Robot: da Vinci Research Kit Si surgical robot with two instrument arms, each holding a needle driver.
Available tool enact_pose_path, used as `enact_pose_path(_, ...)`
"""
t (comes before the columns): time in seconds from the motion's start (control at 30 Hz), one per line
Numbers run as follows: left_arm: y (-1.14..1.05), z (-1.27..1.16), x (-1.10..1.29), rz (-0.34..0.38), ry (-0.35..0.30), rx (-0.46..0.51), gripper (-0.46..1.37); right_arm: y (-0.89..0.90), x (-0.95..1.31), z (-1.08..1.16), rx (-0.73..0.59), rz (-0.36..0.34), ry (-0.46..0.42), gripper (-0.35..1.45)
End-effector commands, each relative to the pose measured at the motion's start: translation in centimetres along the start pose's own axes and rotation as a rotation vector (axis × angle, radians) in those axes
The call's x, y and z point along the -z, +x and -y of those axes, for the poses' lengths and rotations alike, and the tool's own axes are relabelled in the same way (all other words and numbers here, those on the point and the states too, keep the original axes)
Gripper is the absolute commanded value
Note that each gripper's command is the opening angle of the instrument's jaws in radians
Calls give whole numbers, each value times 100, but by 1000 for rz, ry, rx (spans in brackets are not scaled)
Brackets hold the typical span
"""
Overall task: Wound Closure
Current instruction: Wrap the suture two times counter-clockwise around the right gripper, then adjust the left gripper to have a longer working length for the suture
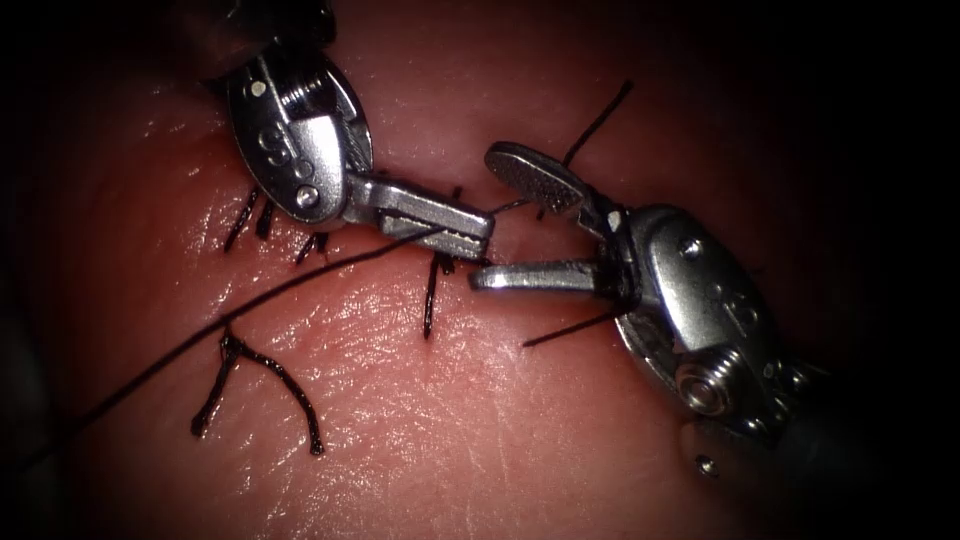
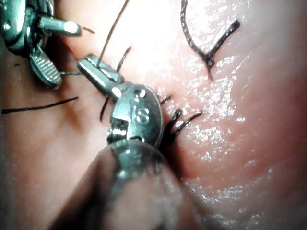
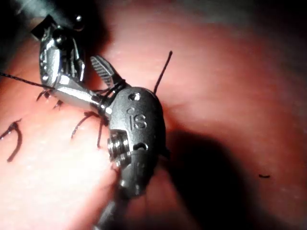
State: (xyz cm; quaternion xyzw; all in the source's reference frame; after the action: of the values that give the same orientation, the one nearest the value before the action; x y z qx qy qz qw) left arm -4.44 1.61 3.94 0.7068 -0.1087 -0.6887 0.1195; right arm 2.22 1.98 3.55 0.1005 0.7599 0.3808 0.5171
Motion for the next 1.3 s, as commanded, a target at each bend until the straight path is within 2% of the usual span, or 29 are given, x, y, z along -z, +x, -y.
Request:
enact_pose_path(0.03,2,-4,-1,7,-2,-12,-35,2,-2,2,-63,-10,-46,95)
enact_pose_path(0.33,21,-18,-4,24,7,-20,-35,1,-1,2,-14,4,-162,96)
enact_pose_path(0.4,24,-18,-4,25,7,-19,-17,1,-1,2,-10,8,-154,96)
enact_pose_path(0.47,30,-19,-4,31,10,-22,-35,1,-1,2,-6,22,-157,96)
enact_pose_path(0.6,40,-21,-6,41,15,-36,-35,0,-1,2,-6,49,-157,95)
enact_pose_path(0.8,52,-26,-8,48,18,-53,-34,0,-1,2,0,50,-177,96)
enact_pose_path(1.3,64,-48,-5,66,27,-41,20,1,-2,-4,0,48,-192,96)
